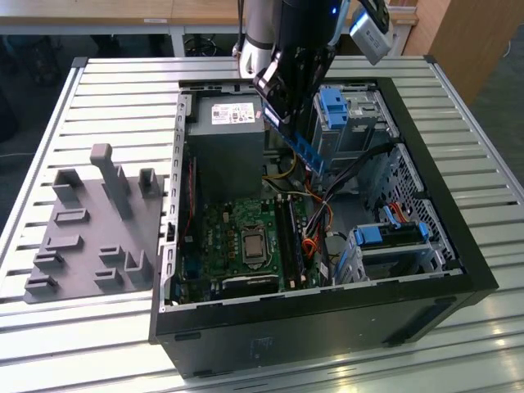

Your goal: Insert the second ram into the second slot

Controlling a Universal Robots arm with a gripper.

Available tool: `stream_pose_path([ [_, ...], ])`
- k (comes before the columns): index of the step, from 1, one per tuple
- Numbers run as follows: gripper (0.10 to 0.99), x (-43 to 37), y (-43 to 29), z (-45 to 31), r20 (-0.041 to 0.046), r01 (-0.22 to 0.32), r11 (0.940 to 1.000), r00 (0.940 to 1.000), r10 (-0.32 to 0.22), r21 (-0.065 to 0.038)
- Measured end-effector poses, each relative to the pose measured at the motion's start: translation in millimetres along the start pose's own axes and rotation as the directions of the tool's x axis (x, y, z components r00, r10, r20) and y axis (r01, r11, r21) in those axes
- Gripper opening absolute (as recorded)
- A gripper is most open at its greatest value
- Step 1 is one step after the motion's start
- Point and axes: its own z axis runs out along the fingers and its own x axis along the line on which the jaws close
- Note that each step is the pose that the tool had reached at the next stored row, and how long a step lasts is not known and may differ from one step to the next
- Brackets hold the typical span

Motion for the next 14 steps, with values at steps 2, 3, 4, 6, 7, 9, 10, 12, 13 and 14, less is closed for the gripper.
stream_pose_path([
  [2, 0.137, 0.0, 0.0, 0.0, 0.0003, -0.008, 1.0, 1.0, 0.008, 0.0],
  [3, 0.137, 0.0, 0.0, 0.0, 0.0004, -0.012, 0.9999, 0.9999, 0.012, 0.0],
  [4, 0.137, 0.0, 0.0, 0.0, 0.0005, -0.016, 0.9999, 0.9999, 0.016, 0.0],
  [6, 0.137, 0.0, 0.0, 0.0, 0.0008, -0.024, 0.9997, 0.9997, 0.024, 0.0],
  [7, 0.137, 0.0, 0.0, 0.0, 0.0008, -0.028, 0.9996, 0.9996, 0.028, 0.0],
  [9, 0.137, 0.0, 0.0, 0.0, 0.0011, -0.035, 0.9994, 0.9994, 0.035, 0.0],
  [10, 0.137, 0.0, 0.0, 0.0, 0.0012, -0.039, 0.9992, 0.9992, 0.039, 0.0],
  [12, 0.137, 0.0, 0.0, 0.0, 0.0014, -0.046, 0.9989, 0.9989, 0.046, 0.0],
  [13, 0.137, 0.0, 0.0, 0.0, 0.0016, -0.049, 0.9988, 0.9988, 0.049, 0.0],
  [14, 0.137, 0.0, 0.0, 0.0, 0.0016, -0.053, 0.9986, 0.9986, 0.053, 0.0],
])
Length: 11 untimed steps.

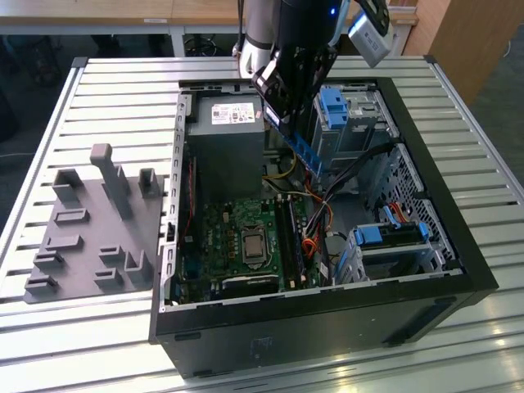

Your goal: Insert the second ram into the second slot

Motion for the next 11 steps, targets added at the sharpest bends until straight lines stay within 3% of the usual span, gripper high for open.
stream_pose_path([
  [11, 0.137, 0.1, 0.1, 0.0, 0.0011, -0.034, 0.9994, 0.9994, 0.034, 0.0],
])
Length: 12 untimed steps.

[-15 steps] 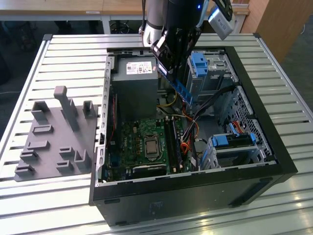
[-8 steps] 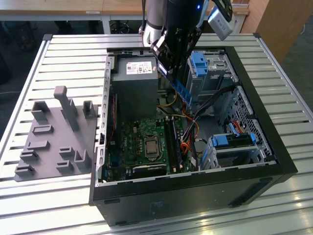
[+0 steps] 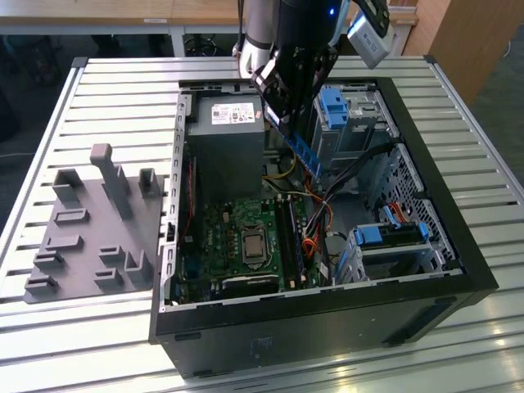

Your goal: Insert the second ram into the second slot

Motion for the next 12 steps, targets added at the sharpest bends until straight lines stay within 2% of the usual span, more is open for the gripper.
stream_pose_path([
  [12, 0.137, 0.0, 0.0, 0.0, 0.0011, -0.036, 0.9993, 0.9993, 0.036, 0.0],
])
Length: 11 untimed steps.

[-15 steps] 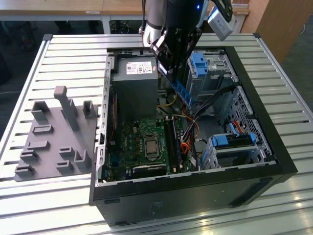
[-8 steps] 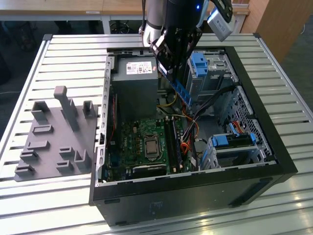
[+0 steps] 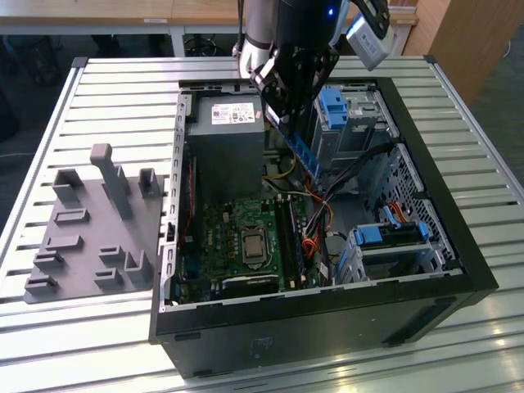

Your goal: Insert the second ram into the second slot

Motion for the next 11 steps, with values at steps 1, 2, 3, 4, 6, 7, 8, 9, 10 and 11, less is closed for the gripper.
stream_pose_path([
  [1, 0.137, 0.0, 0.0, 0.0, 0.0001, -0.003, 1.0, 1.0, 0.003, 0.0],
  [2, 0.137, 0.0, 0.0, 0.0, 0.0002, -0.006, 1.0, 1.0, 0.006, 0.0],
  [3, 0.137, 0.0, 0.0, 0.0, 0.0003, -0.009, 1.0, 1.0, 0.009, 0.0],
  [4, 0.137, 0.0, 0.0, 0.0, 0.0003, -0.012, 0.9999, 0.9999, 0.012, 0.0],
  [6, 0.137, 0.1, 0.0, 0.0, 0.0005, -0.018, 0.9998, 0.9998, 0.018, 0.0],
  [7, 0.137, 0.0, 0.0, 0.0, 0.0006, -0.021, 0.9998, 0.9998, 0.021, 0.0],
  [8, 0.137, 0.0, 0.0, 0.0, 0.0008, -0.026, 0.9997, 0.9997, 0.026, 0.0],
  [9, 0.137, 0.0, 0.0, 0.0, 0.001, -0.032, 0.9995, 0.9995, 0.032, 0.0],
  [10, 0.137, 0.0, 0.0, 0.1, 0.0012, -0.039, 0.9992, 0.9992, 0.039, 0.0],
  [11, 0.137, 0.1, 0.0, 0.1, 0.0015, -0.048, 0.9989, 0.9989, 0.048, 0.0],
])
